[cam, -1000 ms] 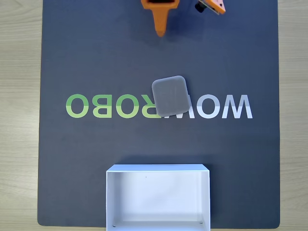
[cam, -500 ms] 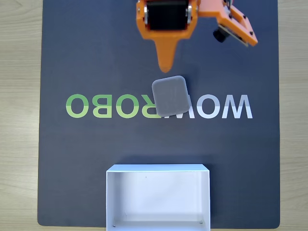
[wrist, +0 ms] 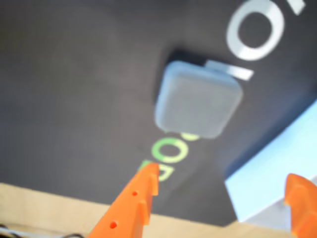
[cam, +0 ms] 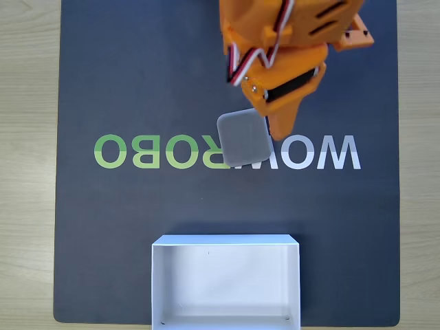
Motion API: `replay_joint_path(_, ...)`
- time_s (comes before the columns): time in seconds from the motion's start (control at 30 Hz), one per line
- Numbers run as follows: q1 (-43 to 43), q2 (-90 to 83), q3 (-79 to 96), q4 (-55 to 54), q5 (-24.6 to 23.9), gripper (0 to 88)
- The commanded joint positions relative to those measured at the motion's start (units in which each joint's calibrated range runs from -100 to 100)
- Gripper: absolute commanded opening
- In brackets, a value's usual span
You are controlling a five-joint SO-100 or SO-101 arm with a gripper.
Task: Grab the usb to bin
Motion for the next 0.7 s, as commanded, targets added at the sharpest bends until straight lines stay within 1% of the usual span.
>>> replay_joint_path(0.0, 1.0, 1.5, -3.4, 4.0, 0.5, 33.6)
replay_joint_path(0.13, 2.8, 2.9, -3.4, 7.0, 2.3, 40.3)
replay_joint_path(0.27, 4.9, 3.5, -3.2, 7.1, 3.3, 49.8)
replay_joint_path(0.33, 5.5, 3.5, -2.5, 6.9, 3.3, 52.1)
replay_joint_path(0.43, 7.0, 5.1, -2.8, 6.2, 3.3, 52.5)
replay_joint_path(0.67, 9.6, 13.9, -3.3, -0.7, 3.2, 52.4)
